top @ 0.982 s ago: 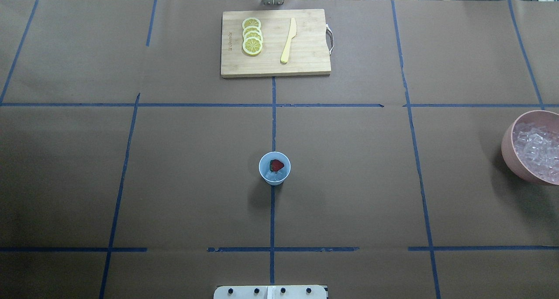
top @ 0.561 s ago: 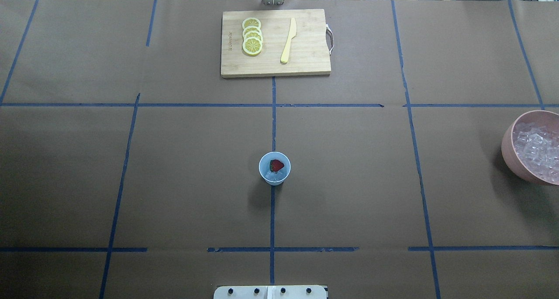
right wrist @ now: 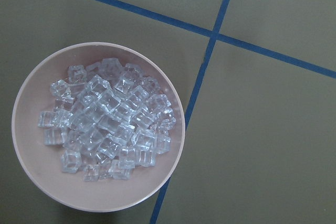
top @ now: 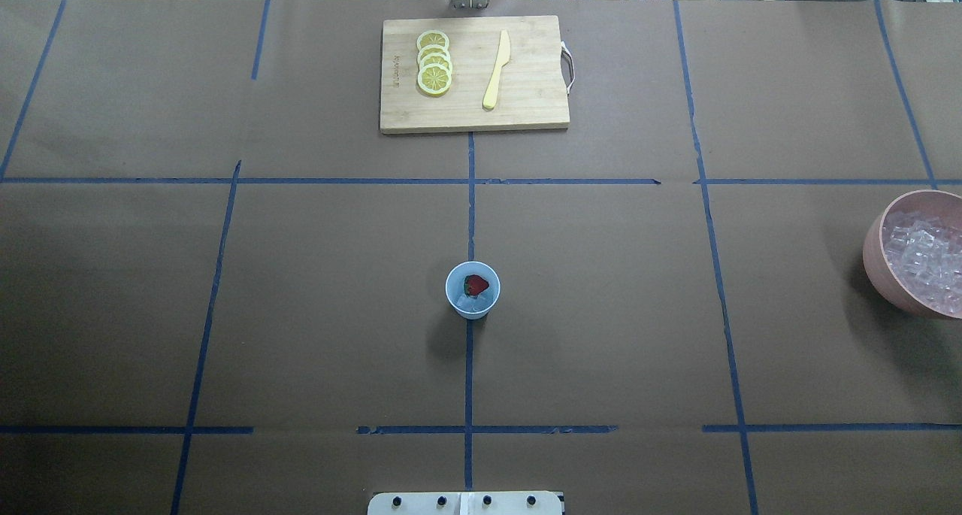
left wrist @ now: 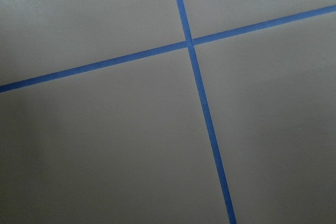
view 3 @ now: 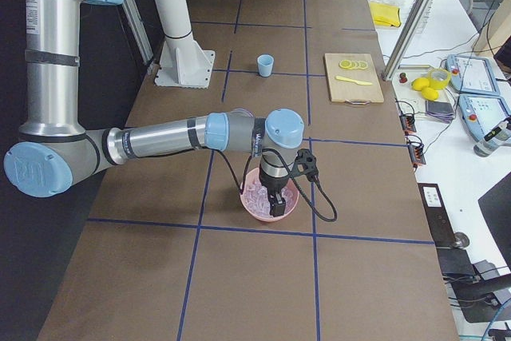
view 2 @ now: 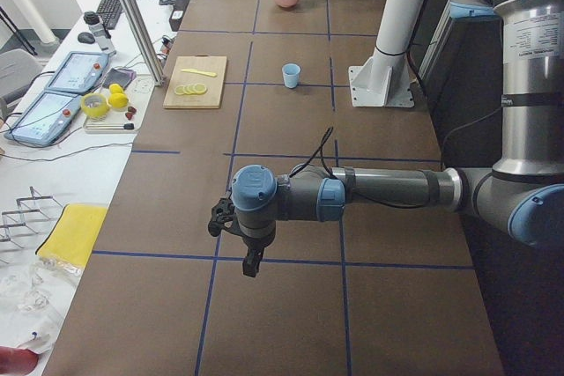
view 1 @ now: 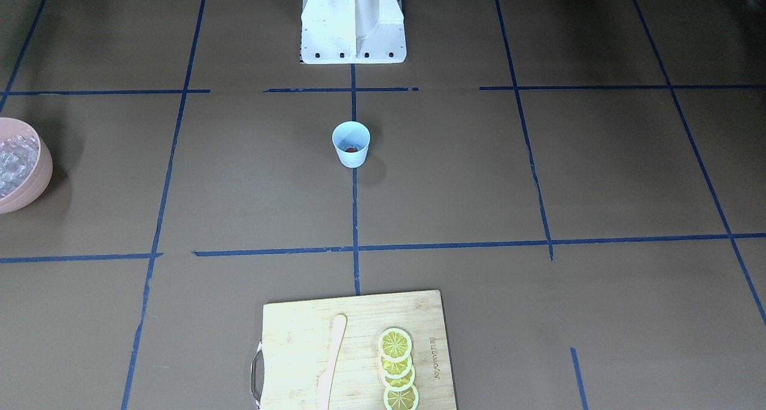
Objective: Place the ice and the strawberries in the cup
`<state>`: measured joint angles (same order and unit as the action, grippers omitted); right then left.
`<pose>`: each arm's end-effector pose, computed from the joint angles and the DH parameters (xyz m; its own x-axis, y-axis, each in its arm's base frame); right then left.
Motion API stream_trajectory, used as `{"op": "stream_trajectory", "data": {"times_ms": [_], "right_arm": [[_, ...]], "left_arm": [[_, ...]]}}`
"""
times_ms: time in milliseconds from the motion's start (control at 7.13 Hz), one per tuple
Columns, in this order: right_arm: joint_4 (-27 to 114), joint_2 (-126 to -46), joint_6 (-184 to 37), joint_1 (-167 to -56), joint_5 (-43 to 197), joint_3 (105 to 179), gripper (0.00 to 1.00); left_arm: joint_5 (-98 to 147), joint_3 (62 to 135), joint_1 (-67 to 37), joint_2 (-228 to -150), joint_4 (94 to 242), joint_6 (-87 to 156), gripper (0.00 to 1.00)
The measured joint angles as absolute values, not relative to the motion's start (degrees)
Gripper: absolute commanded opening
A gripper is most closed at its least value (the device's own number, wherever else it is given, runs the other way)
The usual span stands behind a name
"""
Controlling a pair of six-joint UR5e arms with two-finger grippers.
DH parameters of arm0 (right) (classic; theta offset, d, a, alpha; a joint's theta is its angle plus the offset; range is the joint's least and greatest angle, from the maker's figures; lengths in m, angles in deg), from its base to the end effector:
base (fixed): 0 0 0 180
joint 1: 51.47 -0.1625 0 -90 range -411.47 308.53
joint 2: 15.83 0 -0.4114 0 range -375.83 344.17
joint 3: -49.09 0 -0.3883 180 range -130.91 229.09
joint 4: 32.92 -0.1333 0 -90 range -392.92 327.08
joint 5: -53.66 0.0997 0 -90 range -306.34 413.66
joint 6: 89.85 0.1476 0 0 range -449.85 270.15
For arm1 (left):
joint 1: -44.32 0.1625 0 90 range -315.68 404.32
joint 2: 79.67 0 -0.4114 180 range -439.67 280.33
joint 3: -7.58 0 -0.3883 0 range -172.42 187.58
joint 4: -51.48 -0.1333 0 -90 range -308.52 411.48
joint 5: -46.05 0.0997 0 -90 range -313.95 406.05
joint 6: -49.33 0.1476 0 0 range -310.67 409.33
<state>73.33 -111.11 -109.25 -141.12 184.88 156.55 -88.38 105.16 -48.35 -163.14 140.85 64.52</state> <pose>0.0334 -0.4335 0.6080 0.7077 -0.2915 0.6435 0.2557 0.9548 0.1514 -0.0505 -0.4400 0.6688 0.7008 0.2346 -0.6736 -0.1420 0.9714 0.1905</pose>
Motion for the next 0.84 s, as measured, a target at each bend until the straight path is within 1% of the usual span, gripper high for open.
{"op": "stream_trajectory", "data": {"times_ms": [842], "right_arm": [[73.3,-111.7,-109.2,-141.1,185.0,156.8,0.99]], "left_arm": [[-88.2,105.0,-48.4,-162.1,140.8,64.6,1.00]]}}
